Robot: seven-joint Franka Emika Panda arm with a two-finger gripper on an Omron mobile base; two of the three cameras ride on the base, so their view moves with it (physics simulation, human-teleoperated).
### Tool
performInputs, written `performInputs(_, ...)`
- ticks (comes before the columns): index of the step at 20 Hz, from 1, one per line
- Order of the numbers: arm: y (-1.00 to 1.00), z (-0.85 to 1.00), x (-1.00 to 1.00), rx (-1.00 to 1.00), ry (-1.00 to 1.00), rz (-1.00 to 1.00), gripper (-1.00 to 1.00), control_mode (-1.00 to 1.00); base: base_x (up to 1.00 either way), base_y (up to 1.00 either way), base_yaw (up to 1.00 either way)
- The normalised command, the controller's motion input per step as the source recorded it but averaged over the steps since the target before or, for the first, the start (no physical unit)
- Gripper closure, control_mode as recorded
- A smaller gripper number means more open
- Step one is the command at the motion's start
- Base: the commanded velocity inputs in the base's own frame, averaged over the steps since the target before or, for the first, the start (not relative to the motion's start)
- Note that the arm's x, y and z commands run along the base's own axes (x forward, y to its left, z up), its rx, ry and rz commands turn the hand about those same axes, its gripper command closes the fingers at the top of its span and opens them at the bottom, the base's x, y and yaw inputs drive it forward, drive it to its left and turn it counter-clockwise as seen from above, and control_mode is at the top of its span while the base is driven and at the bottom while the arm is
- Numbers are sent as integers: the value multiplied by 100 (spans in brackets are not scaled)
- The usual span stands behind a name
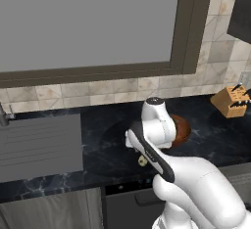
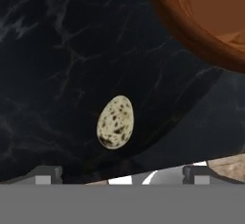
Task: Gather the eggs and milk located in the vicinity of the sink area and place them right next to the bowl.
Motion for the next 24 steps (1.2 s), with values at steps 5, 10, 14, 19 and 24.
performInputs(5, 10, -32, 11, 0, 3, 0, -100, -100, 0, 0, 0)
performInputs(10, 0, -28, 10, 0, 0, 0, -100, -100, 0, 0, 0)
performInputs(14, 0, -17, 2, 0, 0, 0, -100, -100, 0, 0, 0)
performInputs(19, 0, -15, 0, 0, 0, 0, -100, -100, 0, 0, 0)
performInputs(24, 0, -17, 0, 0, 0, -2, -100, -100, 0, 0, 0)
